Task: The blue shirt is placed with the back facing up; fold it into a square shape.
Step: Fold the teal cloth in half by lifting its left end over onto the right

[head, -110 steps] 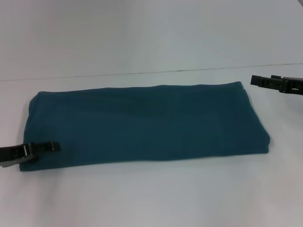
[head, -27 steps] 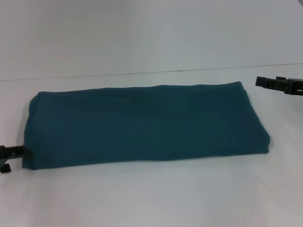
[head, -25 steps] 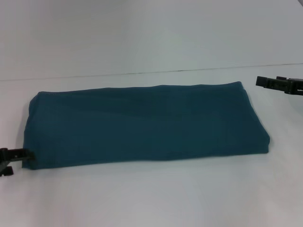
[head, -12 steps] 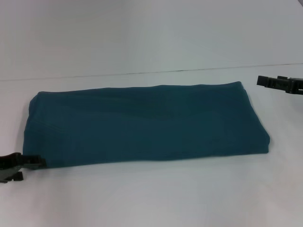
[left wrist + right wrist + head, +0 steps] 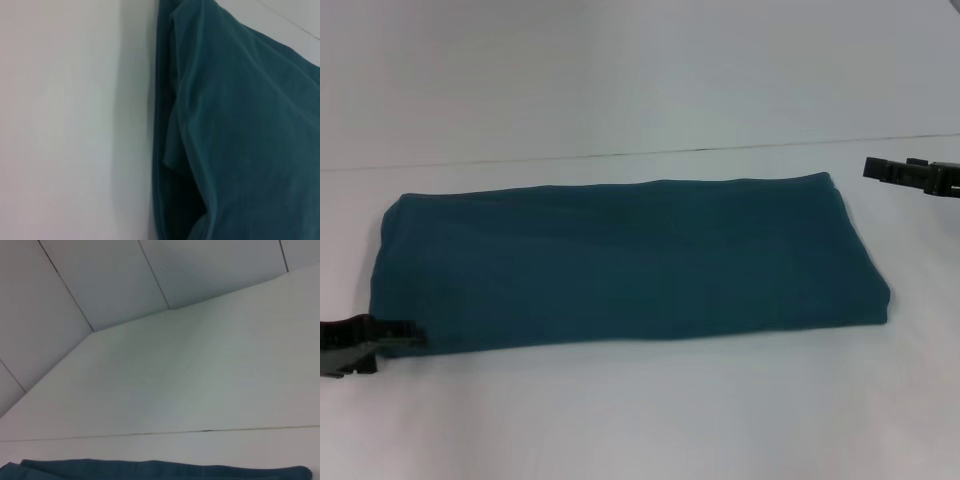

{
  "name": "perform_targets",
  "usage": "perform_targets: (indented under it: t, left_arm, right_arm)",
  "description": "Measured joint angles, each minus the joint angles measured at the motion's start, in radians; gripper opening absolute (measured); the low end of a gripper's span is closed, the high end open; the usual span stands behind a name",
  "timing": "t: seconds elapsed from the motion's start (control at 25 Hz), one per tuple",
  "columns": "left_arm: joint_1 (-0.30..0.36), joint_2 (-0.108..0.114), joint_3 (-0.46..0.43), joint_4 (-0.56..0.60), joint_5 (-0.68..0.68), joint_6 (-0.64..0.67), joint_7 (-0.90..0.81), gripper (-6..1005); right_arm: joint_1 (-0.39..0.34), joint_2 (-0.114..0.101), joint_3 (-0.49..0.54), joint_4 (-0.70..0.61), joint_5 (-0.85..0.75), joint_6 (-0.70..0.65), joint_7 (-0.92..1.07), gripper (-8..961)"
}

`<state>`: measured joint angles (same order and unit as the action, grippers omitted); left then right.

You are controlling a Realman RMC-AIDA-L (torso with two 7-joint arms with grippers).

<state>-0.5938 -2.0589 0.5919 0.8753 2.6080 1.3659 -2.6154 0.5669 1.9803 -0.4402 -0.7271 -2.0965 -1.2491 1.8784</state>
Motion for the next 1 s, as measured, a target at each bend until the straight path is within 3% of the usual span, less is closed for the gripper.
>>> perform_targets:
  t: [1.0]
  left_arm:
    - [-0.019, 0.006, -0.007, -0.002, -0.009, -0.04, 0.0, 877]
  right_arm:
    - [-0.001, 0.0, 0.0, 0.0, 0.001, -0.003, 0.0, 931]
